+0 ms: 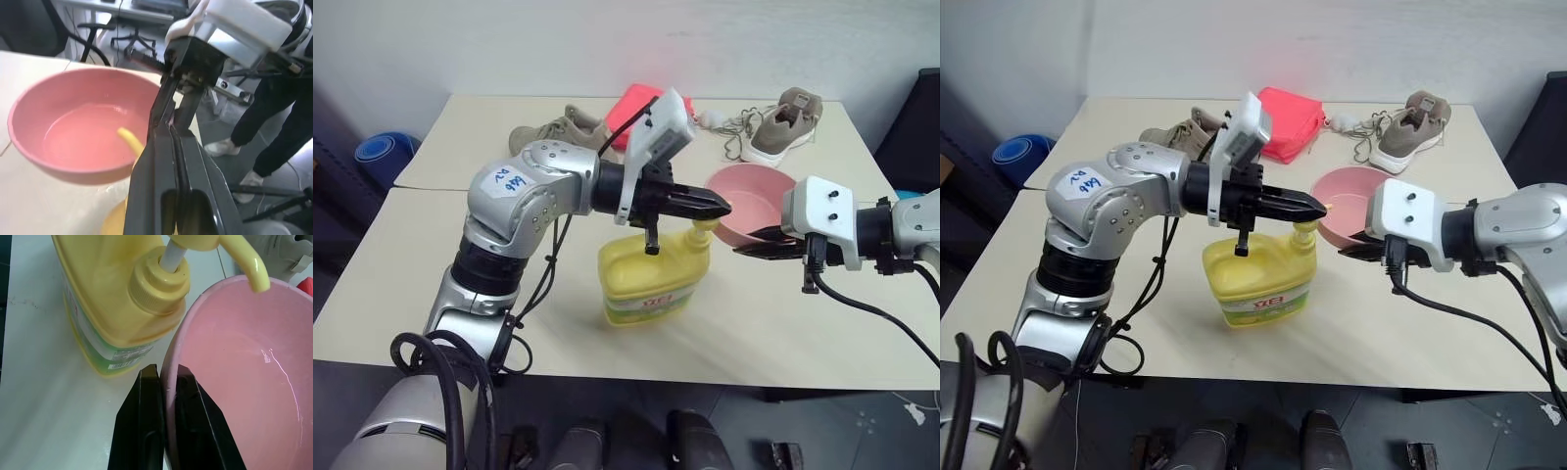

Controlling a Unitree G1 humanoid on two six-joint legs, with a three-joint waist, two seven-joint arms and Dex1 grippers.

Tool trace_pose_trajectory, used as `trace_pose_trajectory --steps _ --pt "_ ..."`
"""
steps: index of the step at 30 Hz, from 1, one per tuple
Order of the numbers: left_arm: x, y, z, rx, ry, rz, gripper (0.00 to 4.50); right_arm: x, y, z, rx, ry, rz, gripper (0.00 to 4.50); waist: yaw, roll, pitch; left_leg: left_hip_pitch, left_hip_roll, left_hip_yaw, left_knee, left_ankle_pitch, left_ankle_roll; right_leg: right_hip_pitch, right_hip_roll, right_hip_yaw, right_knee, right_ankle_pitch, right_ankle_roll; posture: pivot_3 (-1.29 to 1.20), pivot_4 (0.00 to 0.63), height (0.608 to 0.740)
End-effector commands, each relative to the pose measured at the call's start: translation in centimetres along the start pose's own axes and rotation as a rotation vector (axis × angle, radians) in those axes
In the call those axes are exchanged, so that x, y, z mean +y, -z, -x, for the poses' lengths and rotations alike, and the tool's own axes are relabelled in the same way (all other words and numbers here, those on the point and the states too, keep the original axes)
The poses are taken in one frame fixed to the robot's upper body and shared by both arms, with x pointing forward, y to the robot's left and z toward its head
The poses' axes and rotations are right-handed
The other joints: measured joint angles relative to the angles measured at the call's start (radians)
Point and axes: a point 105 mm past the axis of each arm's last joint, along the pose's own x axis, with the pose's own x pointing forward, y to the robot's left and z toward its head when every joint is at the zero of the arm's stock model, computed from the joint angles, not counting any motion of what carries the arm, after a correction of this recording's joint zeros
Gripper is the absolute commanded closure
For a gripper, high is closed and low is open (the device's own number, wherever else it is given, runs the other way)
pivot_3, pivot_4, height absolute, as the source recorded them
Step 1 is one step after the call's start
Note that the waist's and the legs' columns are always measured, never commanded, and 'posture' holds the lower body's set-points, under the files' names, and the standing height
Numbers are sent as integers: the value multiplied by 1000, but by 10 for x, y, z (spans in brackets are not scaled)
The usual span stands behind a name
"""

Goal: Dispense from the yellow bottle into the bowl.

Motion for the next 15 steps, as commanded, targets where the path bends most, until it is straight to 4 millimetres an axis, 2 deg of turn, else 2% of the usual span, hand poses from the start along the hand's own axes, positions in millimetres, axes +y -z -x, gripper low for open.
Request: trace_pose_trajectory --steps 1,8,15 --pt "-3 6 -3 51 0 -33 4479 1 -11 5 -27 19 40 4500 0 0 0 0 0 0 0 0 0 0 0 0 0 0 0 0 150 740" --pt "-4 30 -3 175 -18 16 4479 2 -8 5 -26 23 34 4500 2 0 0 0 0 0 1 0 0 0 0 2 1 0 0 0 150 740" --pt "-2 46 -3 185 -10 75 4479 3 -6 4 -29 24 32 4500 2 0 0 1 -1 0 1 0 0 1 0 2 1 0 0 0 150 740"
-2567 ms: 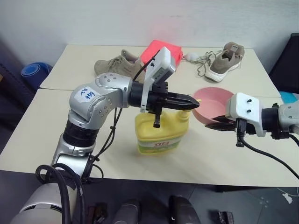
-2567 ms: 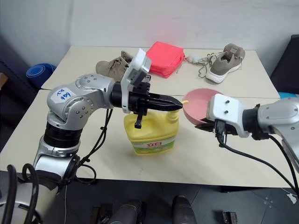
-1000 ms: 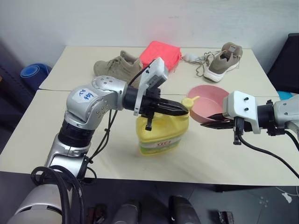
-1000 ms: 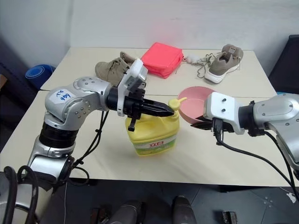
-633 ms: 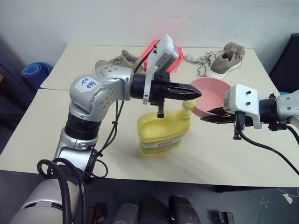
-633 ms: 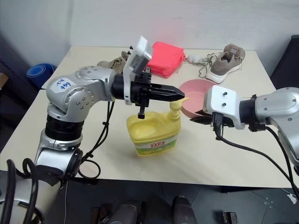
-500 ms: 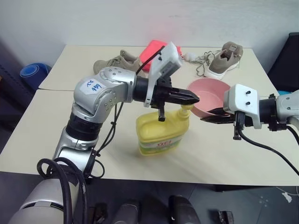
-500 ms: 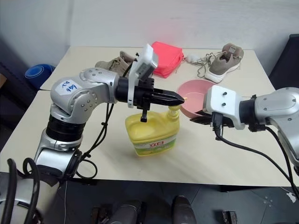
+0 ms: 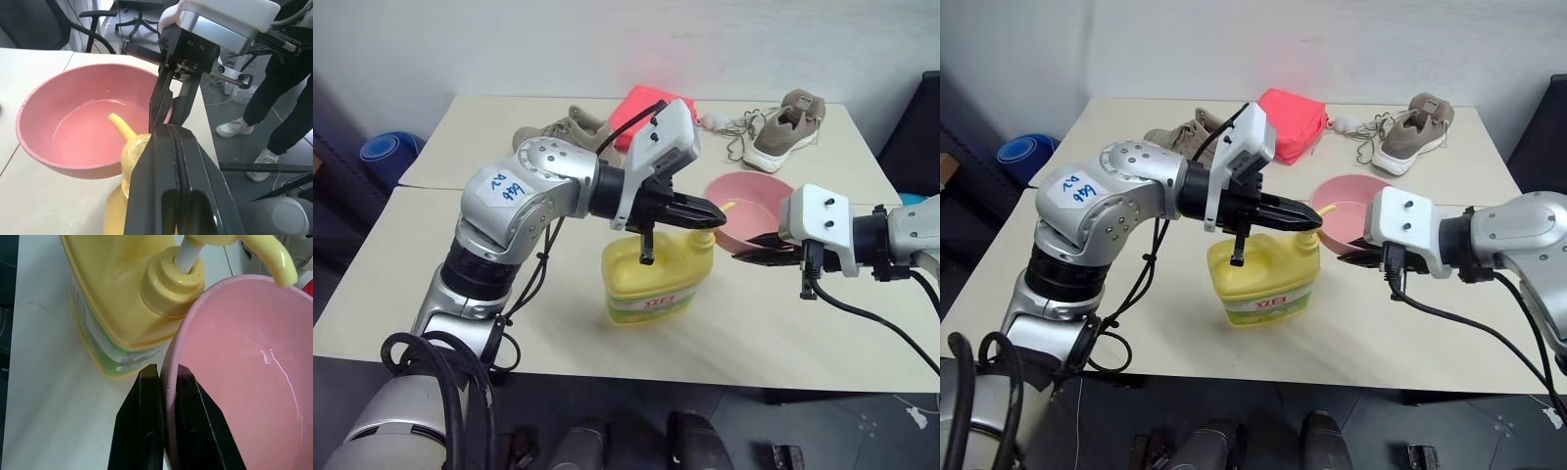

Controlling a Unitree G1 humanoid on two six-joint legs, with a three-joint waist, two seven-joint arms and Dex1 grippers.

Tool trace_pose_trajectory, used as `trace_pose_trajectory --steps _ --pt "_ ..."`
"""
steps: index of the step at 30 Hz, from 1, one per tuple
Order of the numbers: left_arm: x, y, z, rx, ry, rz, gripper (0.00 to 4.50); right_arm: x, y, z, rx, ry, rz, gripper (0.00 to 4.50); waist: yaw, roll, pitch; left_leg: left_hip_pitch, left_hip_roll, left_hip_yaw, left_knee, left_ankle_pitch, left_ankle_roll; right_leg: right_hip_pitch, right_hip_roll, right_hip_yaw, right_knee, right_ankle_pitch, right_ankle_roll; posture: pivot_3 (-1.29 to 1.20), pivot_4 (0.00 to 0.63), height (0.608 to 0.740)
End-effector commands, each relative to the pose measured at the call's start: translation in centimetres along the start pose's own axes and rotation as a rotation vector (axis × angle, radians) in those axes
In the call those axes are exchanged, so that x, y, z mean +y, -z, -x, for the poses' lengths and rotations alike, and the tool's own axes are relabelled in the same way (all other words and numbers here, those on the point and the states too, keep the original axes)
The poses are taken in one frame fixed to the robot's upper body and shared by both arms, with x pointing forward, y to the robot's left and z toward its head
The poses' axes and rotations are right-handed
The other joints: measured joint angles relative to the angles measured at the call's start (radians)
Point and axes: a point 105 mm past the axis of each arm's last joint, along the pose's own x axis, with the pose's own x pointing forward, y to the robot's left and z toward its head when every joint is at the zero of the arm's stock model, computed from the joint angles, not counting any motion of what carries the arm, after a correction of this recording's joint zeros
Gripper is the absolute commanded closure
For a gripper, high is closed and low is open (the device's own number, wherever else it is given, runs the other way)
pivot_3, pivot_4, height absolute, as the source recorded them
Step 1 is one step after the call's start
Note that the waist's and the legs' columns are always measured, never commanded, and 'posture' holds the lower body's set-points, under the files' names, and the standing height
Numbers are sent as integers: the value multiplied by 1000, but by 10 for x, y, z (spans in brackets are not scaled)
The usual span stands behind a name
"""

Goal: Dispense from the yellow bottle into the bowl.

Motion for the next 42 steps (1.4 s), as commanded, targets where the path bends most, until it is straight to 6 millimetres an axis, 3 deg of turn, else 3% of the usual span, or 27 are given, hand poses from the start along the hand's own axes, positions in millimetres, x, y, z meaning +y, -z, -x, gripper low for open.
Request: trace_pose_trajectory --steps 1,7,32,34,42 --pt "5 38 -6 105 -8 122 4479 -3 -12 7 -34 38 56 4500 0 0 0 0 0 0 0 0 0 0 0 0 0 0 0 0 150 740" --pt "11 46 -2 162 -63 201 4479 -1 -11 7 -37 37 55 4500 0 -1 -1 3 0 0 0 0 0 3 0 0 -1 0 0 0 150 740" --pt "-1 74 -12 228 -26 386 4479 1 -13 5 -62 44 62 4500 1 -4 -4 13 1 -2 -2 -1 0 14 0 1 -9 0 0 0 150 740" --pt "-2 68 -12 201 -18 380 4479 2 -12 5 -62 44 61 4500 1 -5 -4 13 1 -2 -2 -1 0 14 0 1 -9 0 0 0 150 740" --pt "1 1 10 -126 25 256 4479 -1 7 15 -33 79 26 4500 2 -5 -3 11 1 -2 -2 -1 0 12 0 2 -9 0 0 0 150 740"
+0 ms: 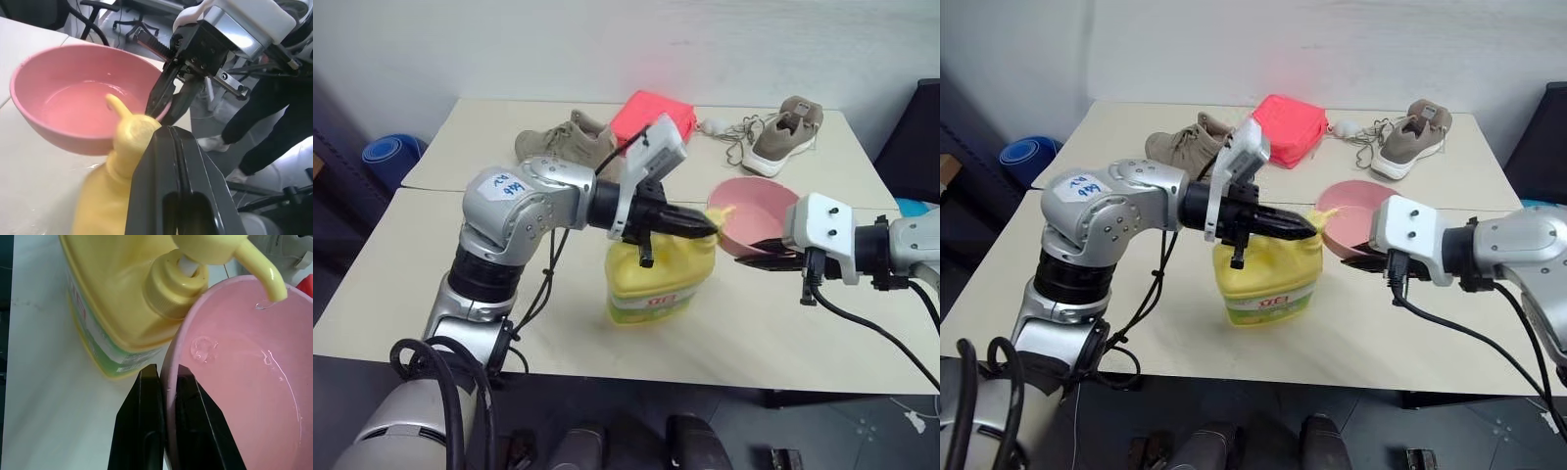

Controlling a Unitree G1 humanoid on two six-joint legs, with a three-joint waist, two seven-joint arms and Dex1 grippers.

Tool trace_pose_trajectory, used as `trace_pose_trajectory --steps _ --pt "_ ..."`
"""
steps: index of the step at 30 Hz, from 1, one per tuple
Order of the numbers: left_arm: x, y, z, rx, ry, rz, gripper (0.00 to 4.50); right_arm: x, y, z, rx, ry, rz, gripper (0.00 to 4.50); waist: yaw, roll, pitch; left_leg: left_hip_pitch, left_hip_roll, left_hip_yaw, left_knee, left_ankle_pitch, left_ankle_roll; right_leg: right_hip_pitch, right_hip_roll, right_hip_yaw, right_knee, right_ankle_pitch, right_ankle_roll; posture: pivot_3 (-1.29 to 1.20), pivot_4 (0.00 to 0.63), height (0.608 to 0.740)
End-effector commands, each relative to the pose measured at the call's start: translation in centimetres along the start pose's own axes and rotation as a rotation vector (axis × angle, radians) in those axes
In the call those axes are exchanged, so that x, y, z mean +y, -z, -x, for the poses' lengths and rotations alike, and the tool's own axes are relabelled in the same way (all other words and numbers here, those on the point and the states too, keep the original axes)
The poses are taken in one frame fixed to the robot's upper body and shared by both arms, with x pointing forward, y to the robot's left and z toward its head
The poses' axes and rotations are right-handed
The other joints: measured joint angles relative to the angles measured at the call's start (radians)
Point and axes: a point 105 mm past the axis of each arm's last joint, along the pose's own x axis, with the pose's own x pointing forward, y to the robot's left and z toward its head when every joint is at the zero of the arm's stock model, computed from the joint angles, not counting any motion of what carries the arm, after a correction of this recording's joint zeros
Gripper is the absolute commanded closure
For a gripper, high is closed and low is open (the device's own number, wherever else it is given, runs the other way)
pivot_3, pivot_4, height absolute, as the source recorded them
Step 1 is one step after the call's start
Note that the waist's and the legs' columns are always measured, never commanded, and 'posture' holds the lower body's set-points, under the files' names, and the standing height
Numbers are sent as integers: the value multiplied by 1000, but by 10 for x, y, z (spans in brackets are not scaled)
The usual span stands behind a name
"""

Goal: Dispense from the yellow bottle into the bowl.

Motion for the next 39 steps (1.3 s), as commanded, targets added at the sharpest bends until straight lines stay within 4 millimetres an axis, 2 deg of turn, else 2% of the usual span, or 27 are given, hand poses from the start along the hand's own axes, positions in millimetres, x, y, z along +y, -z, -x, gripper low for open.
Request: trace_pose_trajectory --steps 1,3,5,9,12,17,21,22,26,30,31,35,36,39 --pt "-5 -26 16 -174 44 -34 4479 -8 1 15 -10 68 25 4500 0 0 1 -1 0 0 0 0 0 -1 0 0 0 0 0 0 150 740" --pt "-8 -40 29 -275 70 -79 4479 -9 10 20 19 79 11 4500 -2 0 1 -7 0 0 2 0 0 -6 0 -1 2 0 0 0 150 740" --pt "-11 -46 52 -345 99 -132 4479 -10 25 25 34 94 -25 4500 -3 0 1 -10 0 1 2 0 0 -11 0 -2 8 0 0 0 150 740" --pt "-10 -36 90 -384 69 -211 4479 -3 67 27 94 94 -92 4500 -10 0 1 -10 -1 2 -1 0 -1 -15 1 -1 9 0 0 0 150 740" --pt "10 -5 114 -331 -81 -231 4479 -1 91 24 66 127 -177 4500 -15 1 1 -10 -1 2 0 0 -1 -16 1 0 9 0 0 0 150 740" --pt "30 73 148 -219 -330 -289 4479 10 154 19 95 193 -247 4500 -20 2 2 -9 -1 2 0 0 -1 -16 0 1 9 0 0 0 150 740" --pt "35 126 171 -138 -467 -257 4479 15 179 17 83 255 -277 4500 -21 3 2 -10 -1 2 0 0 -1 -16 0 0 7 0 0 0 150 740" --pt "35 139 177 -126 -499 -233 4307 17 181 17 61 266 -294 4500 -23 4 3 -10 -2 2 0 0 -1 -16 0 1 7 0 0 0 150 740" --pt "27 167 187 -99 -559 -194 3279 18 174 24 -22 309 -268 3266 -25 4 3 -10 -1 2 1 0 -1 -16 0 1 7 0 0 0 150 740" --pt "13 191 194 -37 -578 -204 2063 20 135 34 -209 338 -218 1898 -27 5 2 -10 -1 2 0 0 -1 -16 0 1 7 0 0 0 150 740" --pt "10 193 196 -41 -589 -228 1627 25 127 35 -229 323 -194 1425 -27 5 2 -9 -1 2 0 0 -1 -16 0 1 7 0 0 0 150 740" --pt "-1 196 197 -61 -621 -287 464 46 101 33 -297 285 -150 105 -23 5 2 -9 0 2 0 -1 -1 -15 0 1 7 0 0 0 150 740" --pt "-6 202 195 -56 -613 -276 164 56 94 29 -318 253 -142 0 -23 5 2 -9 0 2 0 -1 -1 -15 0 1 6 0 0 0 150 740" --pt "-25 224 188 12 -610 -224 164 85 82 18 -347 164 -144 0 -22 5 2 -8 0 2 0 -2 0 -14 -1 2 8 0 0 0 150 740"
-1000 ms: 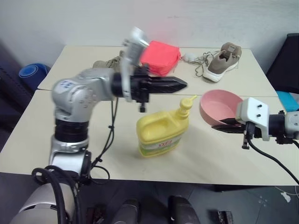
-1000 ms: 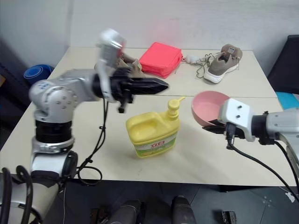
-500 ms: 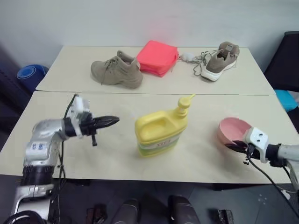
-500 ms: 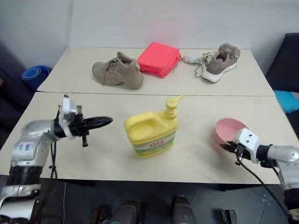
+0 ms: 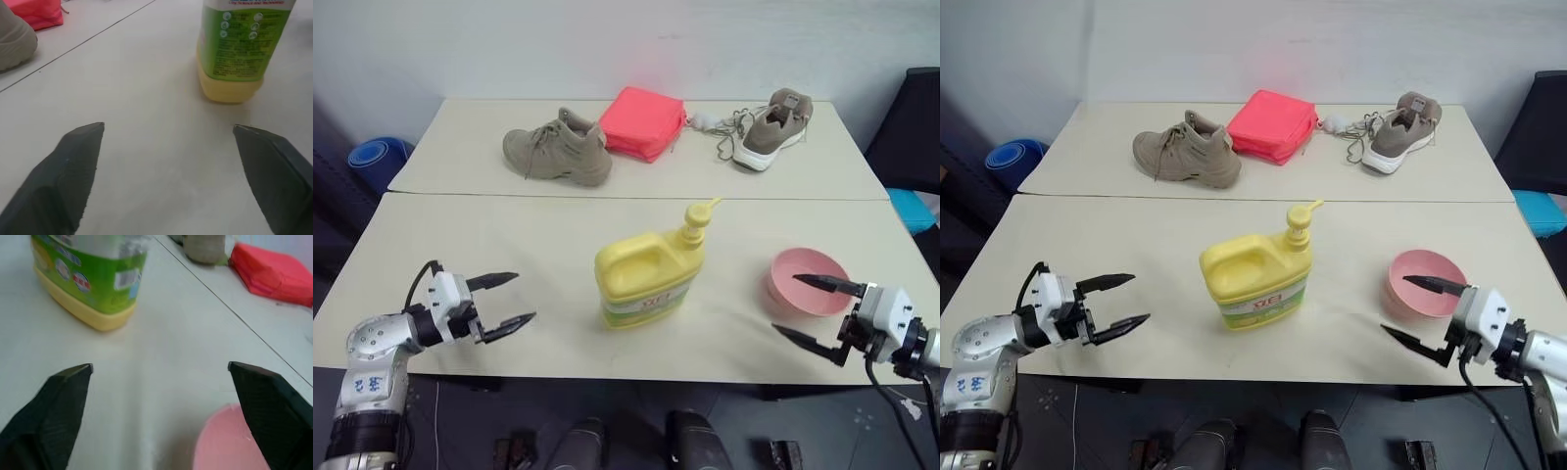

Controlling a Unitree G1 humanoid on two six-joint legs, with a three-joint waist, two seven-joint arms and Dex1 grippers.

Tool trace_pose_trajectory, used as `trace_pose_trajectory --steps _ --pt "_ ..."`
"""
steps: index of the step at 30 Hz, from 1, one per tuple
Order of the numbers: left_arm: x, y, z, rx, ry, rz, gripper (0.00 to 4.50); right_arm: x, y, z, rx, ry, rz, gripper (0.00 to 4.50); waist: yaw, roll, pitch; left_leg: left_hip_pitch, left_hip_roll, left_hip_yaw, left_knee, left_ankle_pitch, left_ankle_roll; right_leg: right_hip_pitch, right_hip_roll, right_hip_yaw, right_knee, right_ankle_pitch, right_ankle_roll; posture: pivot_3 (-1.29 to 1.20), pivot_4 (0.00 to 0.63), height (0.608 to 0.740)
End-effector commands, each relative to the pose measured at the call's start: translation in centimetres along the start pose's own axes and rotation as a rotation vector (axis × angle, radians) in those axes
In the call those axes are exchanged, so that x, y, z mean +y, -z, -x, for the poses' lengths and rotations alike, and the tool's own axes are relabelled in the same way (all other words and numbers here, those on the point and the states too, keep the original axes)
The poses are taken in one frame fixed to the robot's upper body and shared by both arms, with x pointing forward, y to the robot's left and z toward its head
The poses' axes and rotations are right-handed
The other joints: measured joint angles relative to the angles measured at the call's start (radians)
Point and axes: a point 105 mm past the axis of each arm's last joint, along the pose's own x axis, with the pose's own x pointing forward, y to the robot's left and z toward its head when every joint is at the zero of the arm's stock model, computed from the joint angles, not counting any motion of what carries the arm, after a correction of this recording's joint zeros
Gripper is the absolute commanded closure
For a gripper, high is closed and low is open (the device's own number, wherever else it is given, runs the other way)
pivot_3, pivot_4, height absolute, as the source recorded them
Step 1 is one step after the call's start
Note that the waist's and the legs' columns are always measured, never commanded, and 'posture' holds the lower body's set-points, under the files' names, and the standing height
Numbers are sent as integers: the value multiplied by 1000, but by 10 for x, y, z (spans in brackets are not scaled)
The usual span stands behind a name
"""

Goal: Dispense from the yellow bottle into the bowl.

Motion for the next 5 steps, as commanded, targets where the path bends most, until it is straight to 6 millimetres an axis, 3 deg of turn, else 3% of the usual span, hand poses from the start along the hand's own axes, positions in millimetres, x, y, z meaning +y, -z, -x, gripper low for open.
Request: trace_pose_trajectory --steps 1,5 --pt "-21 8 7 53 6 3 164 26 -12 -6 -50 -70 11 0 0 0 0 0 0 0 0 0 0 0 0 0 0 0 0 0 150 740" --pt "-33 12 10 72 8 -8 164 32 0 -4 -37 -30 27 0 1 0 0 2 0 0 1 -1 1 3 1 0 -4 0 0 0 150 740"
